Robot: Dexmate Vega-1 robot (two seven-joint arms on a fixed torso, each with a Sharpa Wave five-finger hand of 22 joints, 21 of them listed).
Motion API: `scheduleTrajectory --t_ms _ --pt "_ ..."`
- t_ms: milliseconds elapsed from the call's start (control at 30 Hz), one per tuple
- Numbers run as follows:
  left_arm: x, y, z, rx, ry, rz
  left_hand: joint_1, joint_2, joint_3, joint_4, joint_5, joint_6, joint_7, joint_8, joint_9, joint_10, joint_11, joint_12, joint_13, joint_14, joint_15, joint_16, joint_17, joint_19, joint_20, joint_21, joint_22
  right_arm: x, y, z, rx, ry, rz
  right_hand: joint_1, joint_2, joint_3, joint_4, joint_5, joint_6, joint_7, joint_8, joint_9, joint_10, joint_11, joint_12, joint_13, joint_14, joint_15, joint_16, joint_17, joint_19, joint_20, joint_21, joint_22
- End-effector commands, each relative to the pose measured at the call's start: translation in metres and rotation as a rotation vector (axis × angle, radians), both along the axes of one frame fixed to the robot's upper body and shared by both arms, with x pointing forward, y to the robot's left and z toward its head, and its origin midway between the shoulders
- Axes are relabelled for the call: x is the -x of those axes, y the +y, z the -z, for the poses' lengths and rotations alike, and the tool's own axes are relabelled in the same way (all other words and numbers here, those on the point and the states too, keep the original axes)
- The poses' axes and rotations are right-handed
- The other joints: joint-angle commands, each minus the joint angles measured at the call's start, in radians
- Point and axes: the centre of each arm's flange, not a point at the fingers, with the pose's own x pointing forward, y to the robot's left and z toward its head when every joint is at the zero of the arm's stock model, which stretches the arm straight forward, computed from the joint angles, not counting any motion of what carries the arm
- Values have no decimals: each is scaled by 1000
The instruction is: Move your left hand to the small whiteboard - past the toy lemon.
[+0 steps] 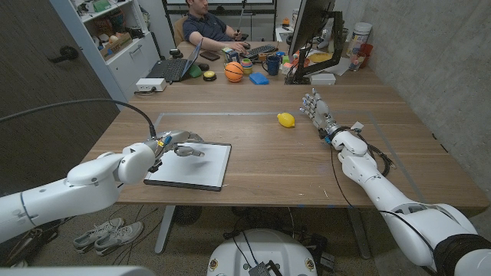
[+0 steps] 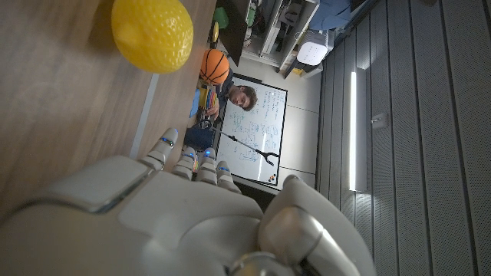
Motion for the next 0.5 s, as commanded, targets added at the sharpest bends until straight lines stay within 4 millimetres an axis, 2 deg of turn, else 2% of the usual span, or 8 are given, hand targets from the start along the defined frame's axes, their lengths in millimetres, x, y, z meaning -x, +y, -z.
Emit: scheduleTrajectory --t_ms 33,500 --pt "-3 2 -2 2 -3 11 16 0 9 -2 -3 12 0 -2 -1 11 4 2 2 9 -81 1 5 -5 0 -3 4 0 2 0 -3 2 6 -11 10 -3 3 7 -7 5 6 2 3 3 1 5 7 -2 -4 2 4 -4 -7 5" --pt "-6 4 -6 9 -3 30 20 5 14 0 -9 18 0 -5 -1 14 3 1 3 12 -83 0 5 2 -3 0 4 0 6 0 -5 2 12 -12 10 -4 2 7 -7 5 6 2 2 1 0 5 7 -2 -5 2 5 -4 -9 6"
